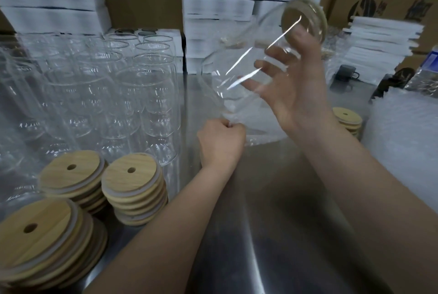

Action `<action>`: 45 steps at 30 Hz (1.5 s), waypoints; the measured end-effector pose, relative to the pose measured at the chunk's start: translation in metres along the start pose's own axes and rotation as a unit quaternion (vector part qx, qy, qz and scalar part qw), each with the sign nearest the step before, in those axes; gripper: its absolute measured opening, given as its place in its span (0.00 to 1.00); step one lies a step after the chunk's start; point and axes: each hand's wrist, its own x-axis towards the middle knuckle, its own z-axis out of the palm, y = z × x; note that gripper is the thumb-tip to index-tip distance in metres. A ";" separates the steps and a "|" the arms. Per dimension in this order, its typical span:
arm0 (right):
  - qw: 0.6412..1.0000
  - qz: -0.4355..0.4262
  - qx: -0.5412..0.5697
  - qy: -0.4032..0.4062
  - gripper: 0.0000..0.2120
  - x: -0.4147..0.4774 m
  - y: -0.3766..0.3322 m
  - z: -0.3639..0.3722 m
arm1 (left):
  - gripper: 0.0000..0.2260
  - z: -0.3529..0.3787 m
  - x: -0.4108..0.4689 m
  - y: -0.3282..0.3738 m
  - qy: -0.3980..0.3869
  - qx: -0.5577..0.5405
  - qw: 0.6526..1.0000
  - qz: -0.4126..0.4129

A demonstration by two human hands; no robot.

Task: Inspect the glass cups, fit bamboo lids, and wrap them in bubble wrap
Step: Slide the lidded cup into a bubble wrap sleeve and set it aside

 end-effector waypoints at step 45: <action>0.932 -0.174 -0.239 0.208 0.38 -0.010 0.008 -0.036 | 0.38 0.017 -0.013 -0.005 -0.028 0.048 0.993 0.105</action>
